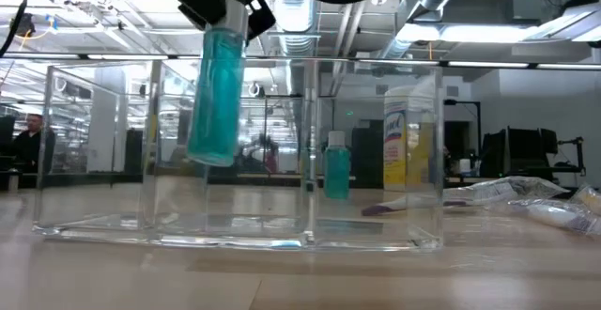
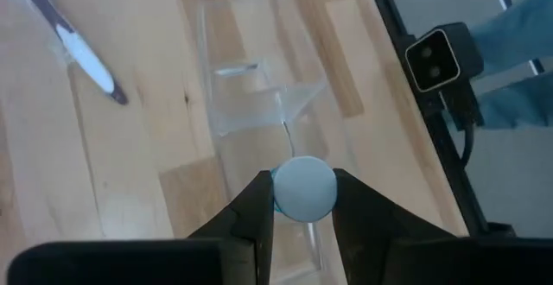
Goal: Pick & Place toothbrushing station
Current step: Put the bottom mouthwash into the transparent organizer
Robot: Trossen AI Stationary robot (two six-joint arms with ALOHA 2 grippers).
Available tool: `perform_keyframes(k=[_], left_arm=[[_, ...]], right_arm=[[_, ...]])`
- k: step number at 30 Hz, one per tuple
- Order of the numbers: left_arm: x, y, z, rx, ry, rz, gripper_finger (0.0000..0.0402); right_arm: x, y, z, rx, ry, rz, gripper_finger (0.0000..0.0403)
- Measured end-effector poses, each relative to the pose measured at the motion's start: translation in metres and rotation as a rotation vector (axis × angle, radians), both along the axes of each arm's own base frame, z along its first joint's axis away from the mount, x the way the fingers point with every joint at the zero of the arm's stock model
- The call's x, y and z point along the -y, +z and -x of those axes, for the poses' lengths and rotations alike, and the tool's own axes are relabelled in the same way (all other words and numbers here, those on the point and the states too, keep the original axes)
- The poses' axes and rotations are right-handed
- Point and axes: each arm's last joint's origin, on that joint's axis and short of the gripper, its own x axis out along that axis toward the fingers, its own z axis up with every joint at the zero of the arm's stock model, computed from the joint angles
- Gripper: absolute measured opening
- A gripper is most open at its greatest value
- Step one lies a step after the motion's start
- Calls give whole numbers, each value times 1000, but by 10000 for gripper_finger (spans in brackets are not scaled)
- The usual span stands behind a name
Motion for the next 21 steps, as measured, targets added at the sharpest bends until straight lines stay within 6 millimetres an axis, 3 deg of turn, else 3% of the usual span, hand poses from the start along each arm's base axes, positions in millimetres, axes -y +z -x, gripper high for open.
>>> perform_keyframes(k=[13, 21], left_arm=[[-3, -26, 8, -5, 6, -2, 82], [-3, -30, 8, 23, 26, 0, 82]], right_arm=[[-5, 0, -3, -1, -12, 11, 175], [-5, 0, -3, -1, -12, 11, 175]])
